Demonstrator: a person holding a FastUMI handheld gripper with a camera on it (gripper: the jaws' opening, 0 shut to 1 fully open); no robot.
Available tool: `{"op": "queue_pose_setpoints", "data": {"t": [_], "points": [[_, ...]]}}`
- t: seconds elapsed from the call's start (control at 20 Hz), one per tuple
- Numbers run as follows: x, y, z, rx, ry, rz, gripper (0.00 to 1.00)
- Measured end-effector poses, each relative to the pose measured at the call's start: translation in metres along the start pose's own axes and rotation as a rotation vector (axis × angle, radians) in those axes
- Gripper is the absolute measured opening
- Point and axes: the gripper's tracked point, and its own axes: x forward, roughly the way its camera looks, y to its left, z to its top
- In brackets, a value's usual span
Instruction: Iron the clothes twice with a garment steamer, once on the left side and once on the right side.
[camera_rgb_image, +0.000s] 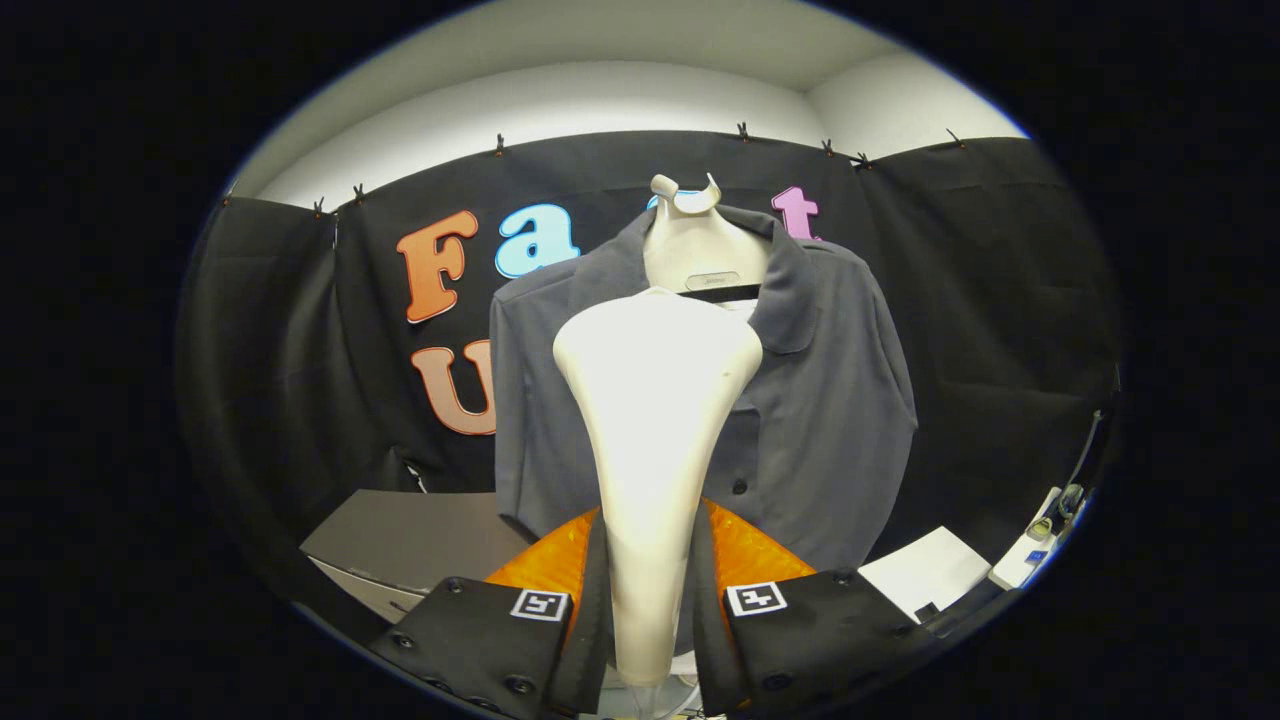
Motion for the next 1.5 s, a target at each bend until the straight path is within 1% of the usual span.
{"op": "queue_pose_setpoints", "data": {"t": [0.15,0.4,0.55,0.8,1.05,1.5], "points": [[0.021,-0.002,-0.004,-0.015,0.015,0.027,0.44],[0.053,0.002,-0.024,-0.021,0.065,0.079,0.44],[0.066,0.002,-0.033,-0.018,0.076,0.097,0.44],[0.071,0.001,-0.044,-0.039,0.080,0.115,0.44],[0.072,-0.006,-0.065,-0.059,0.104,0.114,0.44],[0.073,-0.020,-0.105,-0.027,0.157,0.120,0.44]]}}
